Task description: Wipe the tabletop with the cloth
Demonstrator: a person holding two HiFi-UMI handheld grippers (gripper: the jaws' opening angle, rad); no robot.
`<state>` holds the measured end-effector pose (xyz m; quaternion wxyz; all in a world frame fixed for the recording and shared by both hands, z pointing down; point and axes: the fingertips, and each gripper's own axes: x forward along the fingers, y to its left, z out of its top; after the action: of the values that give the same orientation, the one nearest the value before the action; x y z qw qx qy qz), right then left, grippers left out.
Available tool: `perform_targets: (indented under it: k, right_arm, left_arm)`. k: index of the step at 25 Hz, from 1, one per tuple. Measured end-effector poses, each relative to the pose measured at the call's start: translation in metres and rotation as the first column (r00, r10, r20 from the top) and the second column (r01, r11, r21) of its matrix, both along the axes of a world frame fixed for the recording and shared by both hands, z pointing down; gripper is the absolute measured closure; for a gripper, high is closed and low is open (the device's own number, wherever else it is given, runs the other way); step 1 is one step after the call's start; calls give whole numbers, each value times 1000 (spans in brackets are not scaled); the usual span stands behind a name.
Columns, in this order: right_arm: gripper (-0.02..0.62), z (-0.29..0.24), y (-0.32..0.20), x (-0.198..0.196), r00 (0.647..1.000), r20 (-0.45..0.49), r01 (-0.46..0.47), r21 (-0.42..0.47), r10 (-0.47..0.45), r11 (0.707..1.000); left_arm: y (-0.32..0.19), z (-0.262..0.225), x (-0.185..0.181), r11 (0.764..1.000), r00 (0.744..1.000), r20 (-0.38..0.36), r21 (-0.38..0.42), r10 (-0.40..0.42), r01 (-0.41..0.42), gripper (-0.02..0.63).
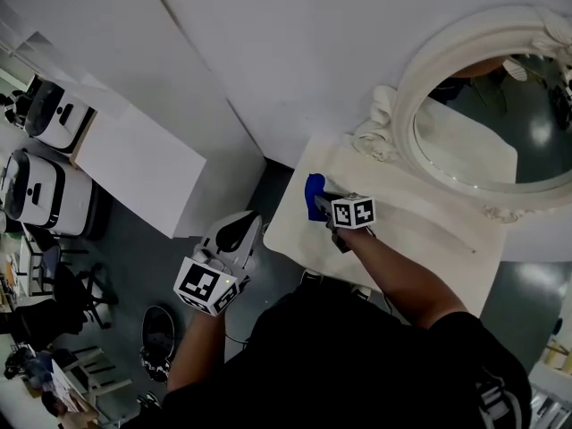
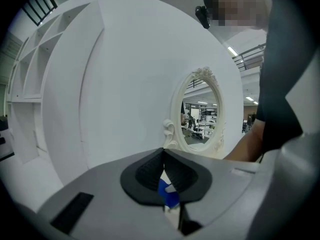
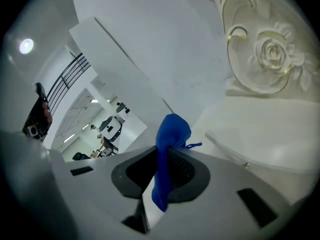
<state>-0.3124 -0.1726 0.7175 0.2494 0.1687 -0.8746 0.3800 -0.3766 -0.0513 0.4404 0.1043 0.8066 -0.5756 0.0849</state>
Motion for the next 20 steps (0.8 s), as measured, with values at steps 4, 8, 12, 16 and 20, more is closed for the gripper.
perform_targets:
  k: [4,8,12,16,20]
  right_arm:
    - [555,19,8,-33,1000,20,2,-64,-1,998]
    - [555,43,10,-59,1000,16,9,-85,-8,996]
    - [555,68,8,-79,1000,-8,7,-101,-8,995]
    - [555,98,4,-73,998,-65,-14,-119,6,993]
    - [555,122,5,-74,994,-102,-40,-139,26,990]
  left_arm:
    - [6,9,-17,999,1000,2,-25,-23,23,595]
    - [14,17,-34,998,999,3,-47,-51,51,595]
    - [24,26,-51,995,997,16,-75,-72,73,595]
    - [33,35,-57,991,997,16,-102,-79,80,595]
    - [36,37,-65,990,996,28,-109,-85,87,595]
